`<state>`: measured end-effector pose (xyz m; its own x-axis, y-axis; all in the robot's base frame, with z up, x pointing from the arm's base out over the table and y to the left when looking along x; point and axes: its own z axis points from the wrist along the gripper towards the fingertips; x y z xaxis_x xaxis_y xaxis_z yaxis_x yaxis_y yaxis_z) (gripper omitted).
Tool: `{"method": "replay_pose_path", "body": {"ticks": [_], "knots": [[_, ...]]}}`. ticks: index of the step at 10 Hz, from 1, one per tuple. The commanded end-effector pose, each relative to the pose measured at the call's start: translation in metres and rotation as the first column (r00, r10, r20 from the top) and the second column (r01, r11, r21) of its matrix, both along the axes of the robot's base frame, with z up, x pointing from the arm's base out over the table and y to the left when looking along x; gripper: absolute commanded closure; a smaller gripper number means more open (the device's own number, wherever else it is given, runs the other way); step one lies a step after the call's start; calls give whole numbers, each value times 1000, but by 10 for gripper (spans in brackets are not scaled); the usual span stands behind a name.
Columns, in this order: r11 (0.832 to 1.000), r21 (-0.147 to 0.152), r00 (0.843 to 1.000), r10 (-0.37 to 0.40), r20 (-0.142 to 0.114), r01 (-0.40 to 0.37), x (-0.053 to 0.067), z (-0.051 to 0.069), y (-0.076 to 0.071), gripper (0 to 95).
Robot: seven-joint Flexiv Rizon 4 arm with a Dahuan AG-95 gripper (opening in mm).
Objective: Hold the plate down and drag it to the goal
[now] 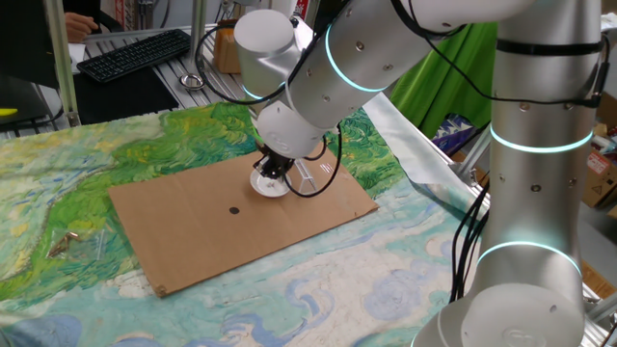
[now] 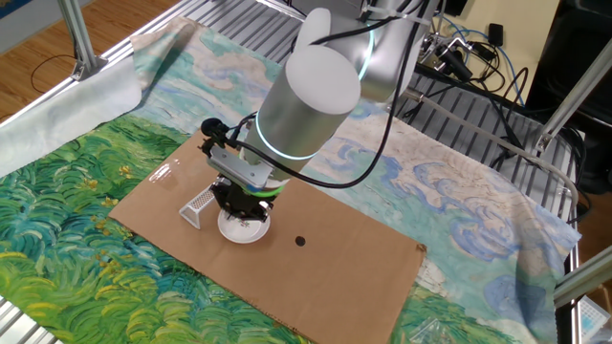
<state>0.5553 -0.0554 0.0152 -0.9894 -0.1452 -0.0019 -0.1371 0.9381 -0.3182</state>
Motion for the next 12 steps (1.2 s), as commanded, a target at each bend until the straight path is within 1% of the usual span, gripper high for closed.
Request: {"method": "replay_pose_path", "body": {"ticks": [1,3,5,8,10,11,12], "knots": [[1000,-7,1000,5,-2,-5,1,2,-1,950],[1000,-13,1000,8,-2,-8,2,2,-2,950],[999,-30,1000,16,-2,-16,3,3,-3,950],[999,-43,1000,19,-4,-19,3,3,-4,950],[999,-46,1000,18,-5,-18,4,3,-4,950],[995,-89,999,32,-11,-33,4,3,-4,950],[995,-90,999,33,-11,-34,4,3,-4,950]]}}
